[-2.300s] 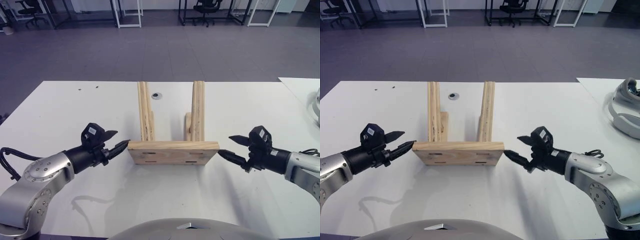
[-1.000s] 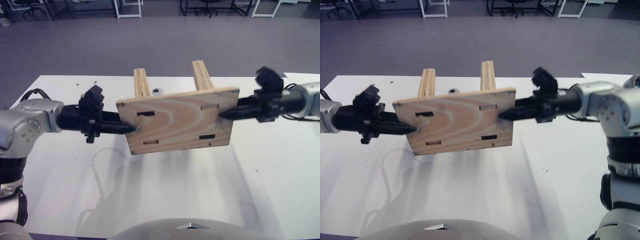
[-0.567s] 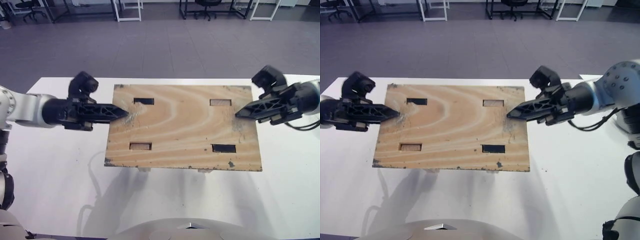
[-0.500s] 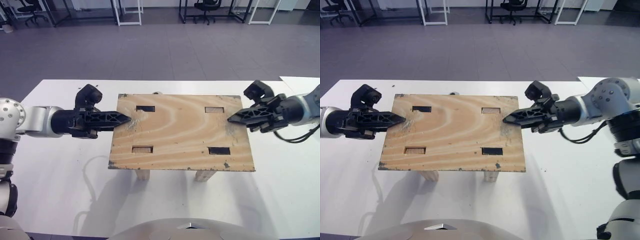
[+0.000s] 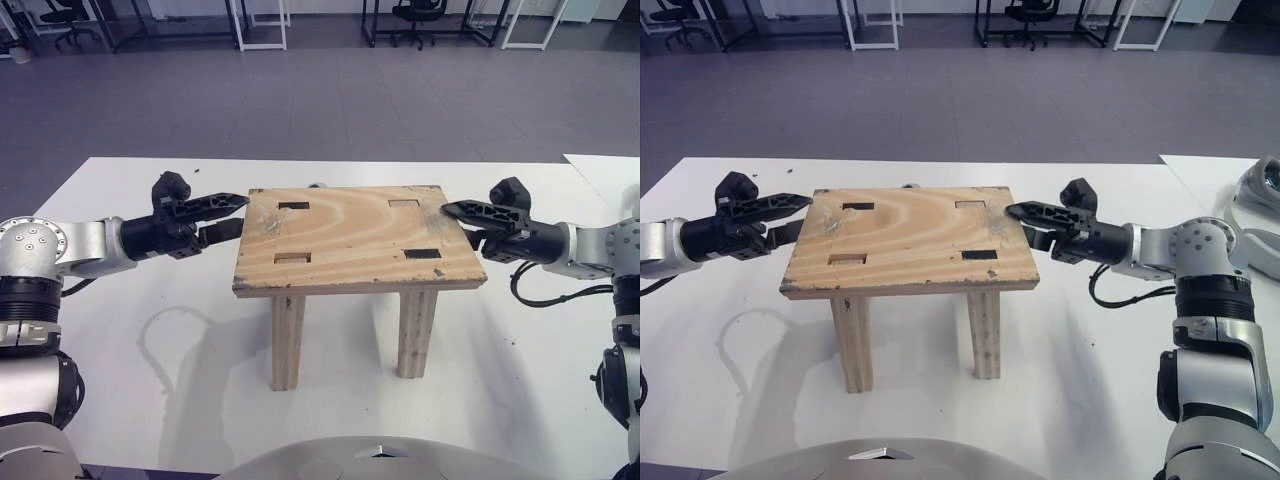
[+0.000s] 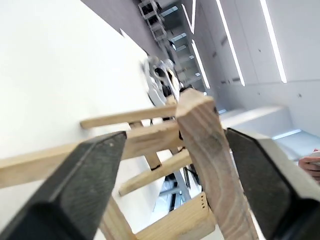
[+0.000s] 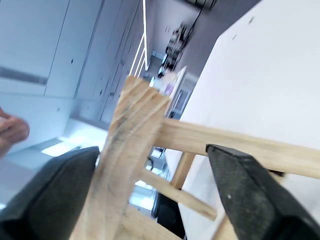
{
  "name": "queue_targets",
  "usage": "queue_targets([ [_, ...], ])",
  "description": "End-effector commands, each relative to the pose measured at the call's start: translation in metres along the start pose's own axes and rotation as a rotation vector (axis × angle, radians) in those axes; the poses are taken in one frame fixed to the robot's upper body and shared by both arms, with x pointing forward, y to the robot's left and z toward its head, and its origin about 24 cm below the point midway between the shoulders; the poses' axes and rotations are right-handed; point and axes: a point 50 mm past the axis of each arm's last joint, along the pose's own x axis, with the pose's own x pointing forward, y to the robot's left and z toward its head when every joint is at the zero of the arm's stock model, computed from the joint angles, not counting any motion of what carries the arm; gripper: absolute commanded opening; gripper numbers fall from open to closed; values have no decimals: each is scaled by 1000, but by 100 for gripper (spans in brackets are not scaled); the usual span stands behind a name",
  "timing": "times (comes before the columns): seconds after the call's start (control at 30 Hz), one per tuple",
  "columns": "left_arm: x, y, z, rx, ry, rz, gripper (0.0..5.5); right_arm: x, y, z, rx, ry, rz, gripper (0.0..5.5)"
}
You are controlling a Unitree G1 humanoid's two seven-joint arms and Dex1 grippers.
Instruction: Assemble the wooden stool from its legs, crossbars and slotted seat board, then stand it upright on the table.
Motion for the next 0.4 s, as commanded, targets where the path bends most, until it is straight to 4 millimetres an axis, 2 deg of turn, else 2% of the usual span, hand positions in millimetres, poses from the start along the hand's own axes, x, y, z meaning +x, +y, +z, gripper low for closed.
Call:
queue_targets([
  [0.03, -52, 9, 20, 280, -268, 234, 432, -45, -23, 21, -247, -431, -307, 433],
  [0.1, -63, 41, 25, 516, -404, 507, 432, -53, -54, 21, -390, -612, -556, 433],
  [0.2, -59, 85, 6, 774, -523, 844, 432, -36, -105, 0, -605, -626, -905, 433],
  [0.27, -52, 99, -7, 888, -513, 950, 432, -22, -115, -5, -716, -629, -985, 433],
  [0.4, -41, 106, 1, 1007, -570, 1008, 432, -18, -114, 1, -903, -685, -1118, 433],
])
